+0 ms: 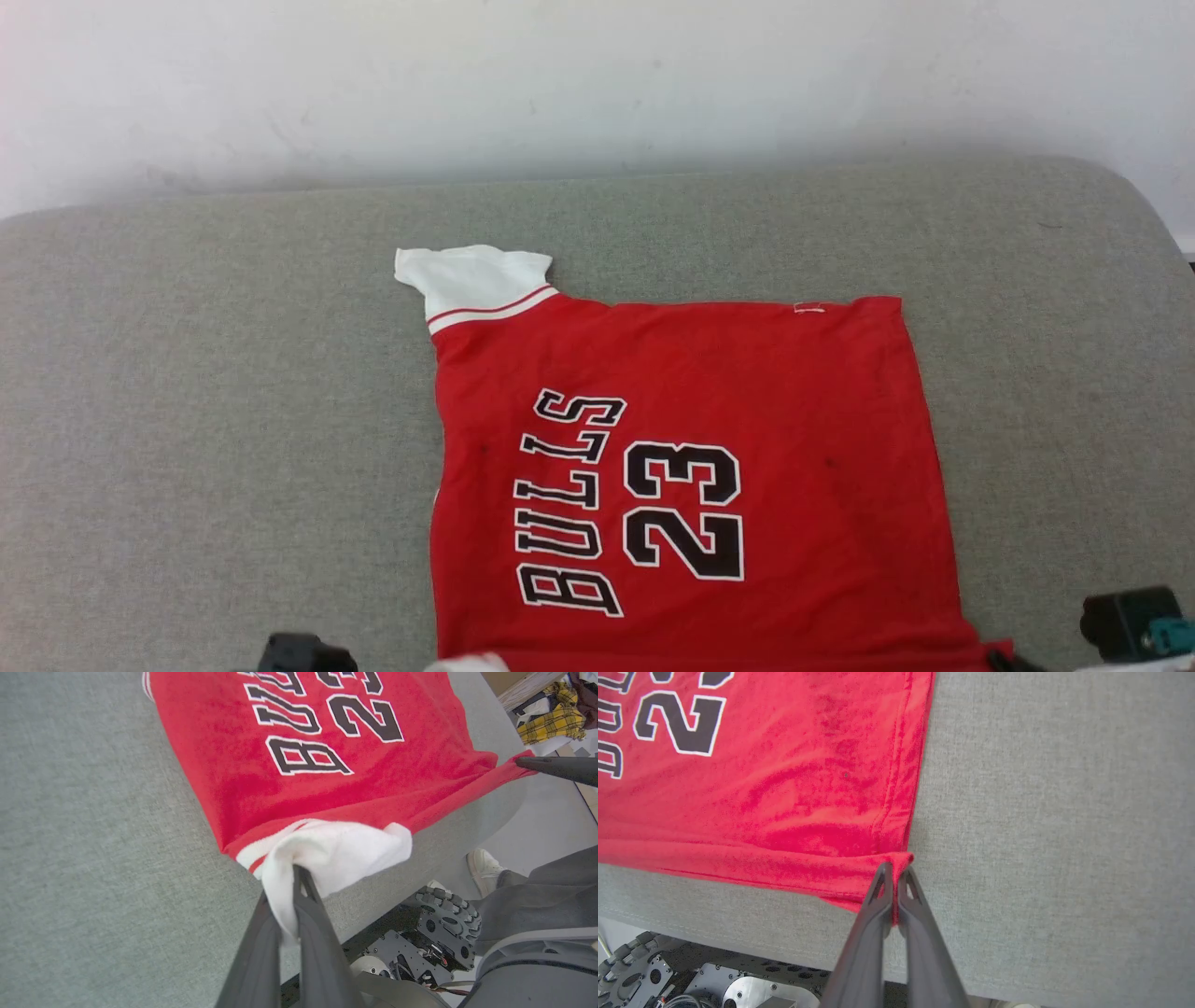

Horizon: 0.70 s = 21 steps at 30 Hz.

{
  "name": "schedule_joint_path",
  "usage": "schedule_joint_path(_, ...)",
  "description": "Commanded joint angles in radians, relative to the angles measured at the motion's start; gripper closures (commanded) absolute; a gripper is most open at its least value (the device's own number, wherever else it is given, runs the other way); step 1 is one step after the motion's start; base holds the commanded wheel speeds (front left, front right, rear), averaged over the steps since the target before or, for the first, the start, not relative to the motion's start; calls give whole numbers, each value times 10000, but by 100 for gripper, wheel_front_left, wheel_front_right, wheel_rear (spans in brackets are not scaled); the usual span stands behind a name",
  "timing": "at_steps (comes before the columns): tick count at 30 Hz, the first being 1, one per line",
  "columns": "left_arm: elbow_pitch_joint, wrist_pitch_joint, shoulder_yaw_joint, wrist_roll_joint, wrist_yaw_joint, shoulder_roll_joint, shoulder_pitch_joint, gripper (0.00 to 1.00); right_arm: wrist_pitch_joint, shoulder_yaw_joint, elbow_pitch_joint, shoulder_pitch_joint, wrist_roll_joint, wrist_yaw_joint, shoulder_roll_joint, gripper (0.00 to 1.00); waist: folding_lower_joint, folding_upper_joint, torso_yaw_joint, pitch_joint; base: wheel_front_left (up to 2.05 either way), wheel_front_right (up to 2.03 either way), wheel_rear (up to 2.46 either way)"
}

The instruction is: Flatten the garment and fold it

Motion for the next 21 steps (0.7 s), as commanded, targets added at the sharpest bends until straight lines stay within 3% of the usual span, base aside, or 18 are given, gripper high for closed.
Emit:
schedule_joint_path(1,-76,-103,164,153,27,127,-316,100,-167,-48,-86,-301,-102,-9,-37,100,1,0,-12,49,0,0,0)
schedule_joint_path(10,63,-268,642,1091,-434,113,-1853,100,-912,150,57,-1892,-529,-9,-231,100,1,0,-127,655,0,0,0)
schedule_joint_path(21,1702,-838,986,1750,-1204,-916,-3622,100,-1284,655,1153,-3878,-877,-9,-374,100,1,0,-149,2182,0,0,0)
